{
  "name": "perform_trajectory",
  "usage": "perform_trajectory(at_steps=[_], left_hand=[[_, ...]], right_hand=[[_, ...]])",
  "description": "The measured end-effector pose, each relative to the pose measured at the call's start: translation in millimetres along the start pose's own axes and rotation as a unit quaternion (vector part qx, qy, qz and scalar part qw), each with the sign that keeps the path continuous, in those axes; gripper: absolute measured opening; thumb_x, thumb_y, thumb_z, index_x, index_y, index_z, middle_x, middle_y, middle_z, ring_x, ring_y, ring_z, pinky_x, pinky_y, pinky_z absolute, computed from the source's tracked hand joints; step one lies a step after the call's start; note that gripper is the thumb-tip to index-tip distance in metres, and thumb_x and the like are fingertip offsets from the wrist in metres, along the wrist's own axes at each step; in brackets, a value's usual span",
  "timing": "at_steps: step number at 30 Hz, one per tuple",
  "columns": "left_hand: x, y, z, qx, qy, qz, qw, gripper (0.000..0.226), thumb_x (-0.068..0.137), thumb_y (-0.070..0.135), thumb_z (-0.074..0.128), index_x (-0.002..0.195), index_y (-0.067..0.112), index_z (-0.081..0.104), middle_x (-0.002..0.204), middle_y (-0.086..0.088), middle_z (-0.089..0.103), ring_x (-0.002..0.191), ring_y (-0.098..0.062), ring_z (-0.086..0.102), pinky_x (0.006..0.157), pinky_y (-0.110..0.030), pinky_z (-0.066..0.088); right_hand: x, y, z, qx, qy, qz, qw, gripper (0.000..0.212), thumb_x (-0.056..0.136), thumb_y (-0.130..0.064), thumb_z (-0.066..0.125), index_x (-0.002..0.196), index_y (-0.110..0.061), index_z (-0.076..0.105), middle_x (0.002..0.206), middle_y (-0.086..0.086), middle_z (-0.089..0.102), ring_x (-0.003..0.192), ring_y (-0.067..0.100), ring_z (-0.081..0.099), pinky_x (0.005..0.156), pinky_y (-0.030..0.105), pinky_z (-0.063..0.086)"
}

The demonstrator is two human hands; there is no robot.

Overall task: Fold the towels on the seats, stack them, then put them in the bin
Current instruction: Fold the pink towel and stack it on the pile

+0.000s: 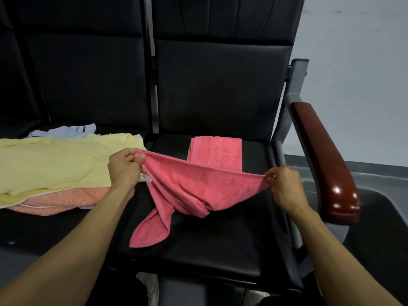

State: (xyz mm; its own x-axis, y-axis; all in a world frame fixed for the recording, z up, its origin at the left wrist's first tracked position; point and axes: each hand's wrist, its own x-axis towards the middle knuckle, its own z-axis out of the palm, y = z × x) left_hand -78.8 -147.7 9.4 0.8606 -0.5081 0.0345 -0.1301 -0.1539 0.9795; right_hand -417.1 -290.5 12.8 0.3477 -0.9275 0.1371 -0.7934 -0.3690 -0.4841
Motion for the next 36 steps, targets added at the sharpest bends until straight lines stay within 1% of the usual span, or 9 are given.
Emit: perform_trajectory(at_steps=[6, 9, 11, 13, 18, 22, 28, 33, 36], left_hand=[[8, 50, -26, -0.020, 0.003, -0.014, 1.000, 0.006, 0.094, 0.003, 0.066, 0.098, 0.005, 0.070, 0.090, -0.010, 0.070, 0.071, -0.021, 0.067, 0.067, -0.036, 0.063], [7, 78, -36, -0.071, -0.001, -0.027, 0.997, 0.004, 0.096, -0.003, 0.062, 0.094, -0.001, 0.065, 0.082, -0.009, 0.062, 0.062, -0.020, 0.064, 0.049, -0.024, 0.059], [5, 98, -42, -0.096, -0.003, -0.021, 0.995, 0.014, 0.097, -0.004, 0.060, 0.084, 0.002, 0.063, 0.081, -0.010, 0.060, 0.064, -0.020, 0.064, 0.049, -0.023, 0.058], [3, 118, -51, -0.104, -0.002, -0.002, 0.995, 0.019, 0.097, -0.004, 0.059, 0.081, 0.005, 0.064, 0.083, -0.010, 0.061, 0.067, -0.020, 0.065, 0.051, -0.022, 0.059], [-2, 162, -79, -0.066, 0.013, 0.062, 0.996, 0.011, 0.096, -0.002, 0.061, 0.091, 0.006, 0.067, 0.087, -0.010, 0.068, 0.071, -0.021, 0.071, 0.059, -0.024, 0.062], [-10, 189, -91, -0.052, 0.012, 0.105, 0.993, 0.016, 0.096, -0.001, 0.062, 0.089, 0.011, 0.067, 0.091, -0.010, 0.071, 0.072, -0.017, 0.072, 0.069, -0.029, 0.063], [-31, 205, -107, 0.064, 0.031, 0.179, 0.981, 0.012, 0.101, 0.011, 0.056, 0.098, 0.020, 0.063, 0.100, -0.005, 0.069, 0.089, -0.023, 0.068, 0.081, -0.043, 0.058], [-50, 207, -115, 0.117, 0.004, 0.215, 0.970, 0.013, 0.103, 0.015, 0.044, 0.101, 0.018, 0.057, 0.102, -0.008, 0.062, 0.092, -0.027, 0.057, 0.070, -0.036, 0.040], [-54, 205, -121, 0.164, -0.013, 0.233, 0.959, 0.012, 0.103, 0.018, 0.044, 0.101, 0.021, 0.056, 0.101, -0.007, 0.062, 0.093, -0.028, 0.058, 0.075, -0.039, 0.043]], right_hand=[[4, -43, -62, 0.041, 0.068, -0.014, 0.997, 0.011, 0.091, -0.004, 0.066, 0.087, -0.007, 0.076, 0.081, 0.004, 0.063, 0.073, 0.016, 0.058, 0.069, 0.027, 0.045], [8, -63, -89, 0.201, 0.049, 0.050, 0.977, 0.015, 0.090, -0.005, 0.065, 0.079, -0.008, 0.074, 0.068, 0.000, 0.067, 0.067, 0.015, 0.061, 0.061, 0.023, 0.044], [11, -75, -104, 0.353, 0.016, 0.104, 0.930, 0.018, 0.094, -0.002, 0.063, 0.078, -0.005, 0.072, 0.076, 0.008, 0.070, 0.071, 0.020, 0.063, 0.060, 0.026, 0.048], [9, -87, -121, 0.400, 0.018, 0.098, 0.911, 0.022, 0.096, -0.001, 0.060, 0.076, -0.004, 0.069, 0.075, 0.008, 0.068, 0.066, 0.019, 0.061, 0.054, 0.023, 0.050], [-2, -112, -164, 0.249, 0.181, -0.012, 0.951, 0.016, 0.093, -0.008, 0.065, 0.080, -0.014, 0.071, 0.072, -0.008, 0.065, 0.067, 0.003, 0.059, 0.062, 0.014, 0.043], [-6, -119, -183, 0.286, 0.210, -0.011, 0.935, 0.023, 0.092, -0.009, 0.064, 0.075, -0.023, 0.070, 0.076, -0.003, 0.070, 0.077, 0.018, 0.067, 0.068, 0.024, 0.047], [-31, -127, -193, 0.259, 0.200, -0.015, 0.945, 0.012, 0.101, -0.014, 0.051, 0.094, -0.012, 0.061, 0.095, 0.006, 0.066, 0.091, 0.024, 0.063, 0.077, 0.032, 0.045], [-57, -130, -199, 0.253, 0.243, -0.026, 0.936, 0.009, 0.103, -0.014, 0.046, 0.100, -0.010, 0.053, 0.098, 0.007, 0.059, 0.092, 0.024, 0.053, 0.078, 0.031, 0.036], [-67, -123, -200, 0.164, 0.203, -0.048, 0.964, 0.008, 0.102, -0.012, 0.047, 0.102, -0.009, 0.055, 0.094, 0.007, 0.060, 0.088, 0.027, 0.054, 0.075, 0.034, 0.038]])
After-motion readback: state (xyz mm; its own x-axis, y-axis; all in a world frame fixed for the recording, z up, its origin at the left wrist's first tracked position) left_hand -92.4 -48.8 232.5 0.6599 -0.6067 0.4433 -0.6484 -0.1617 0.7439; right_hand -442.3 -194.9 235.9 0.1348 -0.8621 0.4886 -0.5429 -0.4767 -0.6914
